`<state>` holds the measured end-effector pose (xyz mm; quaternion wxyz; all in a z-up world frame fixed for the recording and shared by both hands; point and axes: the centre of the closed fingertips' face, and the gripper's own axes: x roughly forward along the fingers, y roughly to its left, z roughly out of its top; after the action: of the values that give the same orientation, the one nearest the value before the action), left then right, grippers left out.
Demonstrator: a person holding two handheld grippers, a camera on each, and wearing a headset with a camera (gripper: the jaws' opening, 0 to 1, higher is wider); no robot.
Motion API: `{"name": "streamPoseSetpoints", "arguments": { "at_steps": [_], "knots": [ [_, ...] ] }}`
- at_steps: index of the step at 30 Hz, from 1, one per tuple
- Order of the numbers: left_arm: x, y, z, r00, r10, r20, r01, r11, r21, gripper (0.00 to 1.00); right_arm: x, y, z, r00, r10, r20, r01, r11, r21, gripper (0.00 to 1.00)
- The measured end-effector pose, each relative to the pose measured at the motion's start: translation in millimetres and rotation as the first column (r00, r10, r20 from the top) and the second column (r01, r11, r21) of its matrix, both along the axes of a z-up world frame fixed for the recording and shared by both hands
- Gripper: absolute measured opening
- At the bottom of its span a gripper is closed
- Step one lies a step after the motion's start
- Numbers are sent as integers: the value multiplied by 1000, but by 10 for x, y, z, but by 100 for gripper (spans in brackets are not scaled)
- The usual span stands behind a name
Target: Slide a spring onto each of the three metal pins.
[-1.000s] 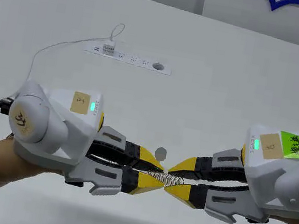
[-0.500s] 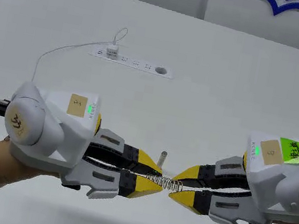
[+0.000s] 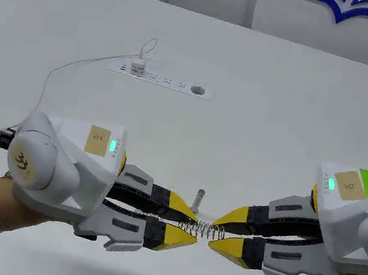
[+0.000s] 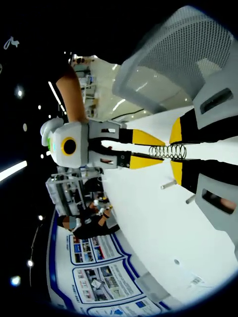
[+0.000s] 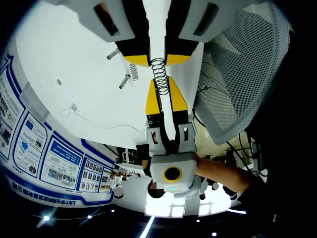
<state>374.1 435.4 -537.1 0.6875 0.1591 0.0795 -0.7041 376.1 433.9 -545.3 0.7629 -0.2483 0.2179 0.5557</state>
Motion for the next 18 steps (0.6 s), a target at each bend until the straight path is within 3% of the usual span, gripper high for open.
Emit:
{"name": "streamPoseSetpoints", "arguments": {
  "at_steps": [18],
  "knots": [
    [41,-7,-17,1000,10,6,-10,1000,2,10,11,68,188,1000,2,-13,-1,997,78,12]
  ]
}}
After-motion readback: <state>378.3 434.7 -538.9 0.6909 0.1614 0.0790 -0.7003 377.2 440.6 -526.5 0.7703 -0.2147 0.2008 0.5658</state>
